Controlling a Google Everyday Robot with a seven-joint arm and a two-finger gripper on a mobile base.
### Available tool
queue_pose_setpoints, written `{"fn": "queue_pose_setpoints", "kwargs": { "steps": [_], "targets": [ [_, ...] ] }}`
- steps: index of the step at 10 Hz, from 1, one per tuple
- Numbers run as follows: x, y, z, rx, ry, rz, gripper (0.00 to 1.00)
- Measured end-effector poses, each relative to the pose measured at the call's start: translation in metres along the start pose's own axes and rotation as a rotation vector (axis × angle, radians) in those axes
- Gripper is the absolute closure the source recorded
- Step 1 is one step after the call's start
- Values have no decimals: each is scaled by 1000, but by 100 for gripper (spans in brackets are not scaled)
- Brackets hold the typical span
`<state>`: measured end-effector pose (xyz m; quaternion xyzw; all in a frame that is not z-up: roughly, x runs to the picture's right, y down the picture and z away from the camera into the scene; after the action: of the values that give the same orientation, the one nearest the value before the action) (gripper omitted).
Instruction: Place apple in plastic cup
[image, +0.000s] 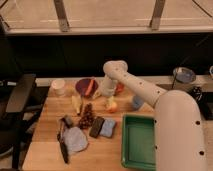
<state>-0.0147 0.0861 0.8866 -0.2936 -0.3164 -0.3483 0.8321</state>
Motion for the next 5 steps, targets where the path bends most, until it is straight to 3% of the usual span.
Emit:
{"fn": "queue_pose_setpoints", "kwargs": {
  "steps": [3, 5],
  "targets": [
    [0, 2, -6, -3, 3, 3, 34],
    [-1, 3, -21, 20, 37, 14, 34]
  ]
}}
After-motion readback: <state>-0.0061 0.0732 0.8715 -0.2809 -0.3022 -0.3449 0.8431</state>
